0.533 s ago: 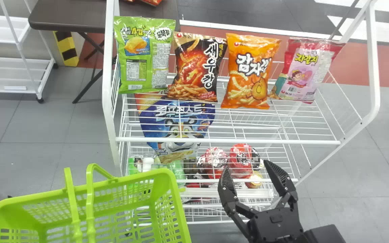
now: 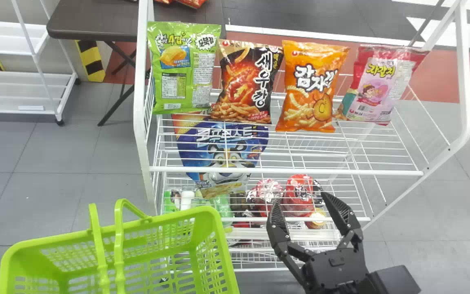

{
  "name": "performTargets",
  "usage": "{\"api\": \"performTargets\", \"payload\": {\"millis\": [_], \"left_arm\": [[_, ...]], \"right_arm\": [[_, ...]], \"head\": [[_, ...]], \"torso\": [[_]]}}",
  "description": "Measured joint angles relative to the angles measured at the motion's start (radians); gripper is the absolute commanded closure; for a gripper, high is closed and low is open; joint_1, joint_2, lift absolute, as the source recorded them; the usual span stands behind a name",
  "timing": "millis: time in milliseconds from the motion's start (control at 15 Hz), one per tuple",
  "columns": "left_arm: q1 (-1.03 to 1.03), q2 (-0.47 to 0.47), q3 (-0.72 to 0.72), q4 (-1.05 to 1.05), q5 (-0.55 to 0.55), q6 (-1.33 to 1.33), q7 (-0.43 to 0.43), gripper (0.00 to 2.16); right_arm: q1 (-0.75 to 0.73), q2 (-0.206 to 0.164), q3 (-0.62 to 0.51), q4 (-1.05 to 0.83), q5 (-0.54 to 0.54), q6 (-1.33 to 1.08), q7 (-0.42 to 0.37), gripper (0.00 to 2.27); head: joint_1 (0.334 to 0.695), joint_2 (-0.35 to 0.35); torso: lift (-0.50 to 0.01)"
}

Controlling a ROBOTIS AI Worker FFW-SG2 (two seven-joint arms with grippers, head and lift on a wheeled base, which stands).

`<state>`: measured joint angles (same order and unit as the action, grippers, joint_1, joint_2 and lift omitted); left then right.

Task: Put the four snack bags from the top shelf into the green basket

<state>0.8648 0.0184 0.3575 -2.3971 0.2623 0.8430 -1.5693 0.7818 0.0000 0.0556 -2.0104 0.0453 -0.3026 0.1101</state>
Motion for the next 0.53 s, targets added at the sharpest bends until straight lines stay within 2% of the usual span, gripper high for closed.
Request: {"api": "performTargets", "payload": {"millis": [333, 533], "left_arm": [[-0.012, 0.002, 0.001, 0.013, 0.003, 0.002, 0.0, 2.15], [-0.013, 0.01, -0.001, 0.019, 0.008, 0.002, 0.0, 2.15]], "right_arm": [[-0.061, 0.0, 0.024, 0.018, 0.007, 0.053, -0.001, 0.14], [-0.189, 0.0, 0.075, 0.047, 0.032, 0.205, -0.021, 0.13]], "head": [[0.695, -0.101], [0.695, -0.034]], "torso": [[-0.004], [-0.004]]}}
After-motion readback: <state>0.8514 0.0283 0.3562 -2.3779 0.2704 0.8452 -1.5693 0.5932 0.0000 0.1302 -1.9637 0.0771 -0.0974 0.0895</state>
